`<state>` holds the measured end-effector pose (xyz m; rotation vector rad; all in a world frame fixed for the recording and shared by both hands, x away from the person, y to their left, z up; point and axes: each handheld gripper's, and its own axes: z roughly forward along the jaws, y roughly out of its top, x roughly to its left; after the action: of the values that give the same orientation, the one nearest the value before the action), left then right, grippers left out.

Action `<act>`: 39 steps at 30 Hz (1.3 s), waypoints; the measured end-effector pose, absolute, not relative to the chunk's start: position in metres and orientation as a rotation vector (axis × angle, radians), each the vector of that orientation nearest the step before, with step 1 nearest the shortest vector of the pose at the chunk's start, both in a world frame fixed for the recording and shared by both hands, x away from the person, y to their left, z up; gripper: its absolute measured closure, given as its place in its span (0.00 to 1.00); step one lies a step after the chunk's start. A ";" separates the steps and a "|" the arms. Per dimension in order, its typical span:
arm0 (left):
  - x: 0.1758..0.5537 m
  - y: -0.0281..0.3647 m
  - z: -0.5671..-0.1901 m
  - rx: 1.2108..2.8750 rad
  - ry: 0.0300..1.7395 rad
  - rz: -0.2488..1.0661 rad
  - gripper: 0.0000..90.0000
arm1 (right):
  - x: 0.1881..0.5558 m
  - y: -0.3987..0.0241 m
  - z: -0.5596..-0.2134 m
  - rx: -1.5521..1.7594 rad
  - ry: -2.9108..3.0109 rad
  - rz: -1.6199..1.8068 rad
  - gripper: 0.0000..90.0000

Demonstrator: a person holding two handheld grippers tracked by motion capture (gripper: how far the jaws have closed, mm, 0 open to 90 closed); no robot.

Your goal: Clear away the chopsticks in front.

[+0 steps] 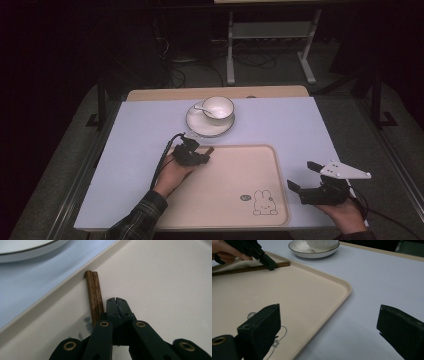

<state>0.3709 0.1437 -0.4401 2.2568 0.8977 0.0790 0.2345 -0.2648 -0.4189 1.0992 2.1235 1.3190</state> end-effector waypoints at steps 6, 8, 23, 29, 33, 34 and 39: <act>0.364 0.163 -0.438 2.265 0.926 0.083 0.99 | 0.234 -0.265 -0.419 1.101 2.121 1.321 0.05; 0.361 0.171 -0.438 2.263 0.941 0.083 0.99 | 0.234 -0.265 -0.419 1.099 2.123 1.320 0.05; 0.338 0.220 -0.436 2.245 1.010 0.077 0.98 | 0.234 -0.264 -0.418 1.095 2.123 1.317 0.05; 0.334 0.229 -0.436 2.239 1.031 0.077 0.97 | 0.234 -0.264 -0.418 1.097 2.122 1.317 0.05; 0.333 0.229 -0.436 2.239 1.032 0.083 0.97 | 0.234 -0.264 -0.418 1.096 2.122 1.317 0.05; 0.332 0.229 -0.436 2.241 1.032 0.088 0.97 | 0.234 -0.264 -0.418 1.096 2.122 1.318 0.05; 0.331 0.228 -0.435 2.237 1.023 0.079 0.93 | 0.234 -0.264 -0.418 1.097 2.123 1.320 0.05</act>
<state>0.3314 0.2275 -0.4349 2.2369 1.0233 0.0792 0.2342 -0.2640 -0.4185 1.0972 2.1227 1.3198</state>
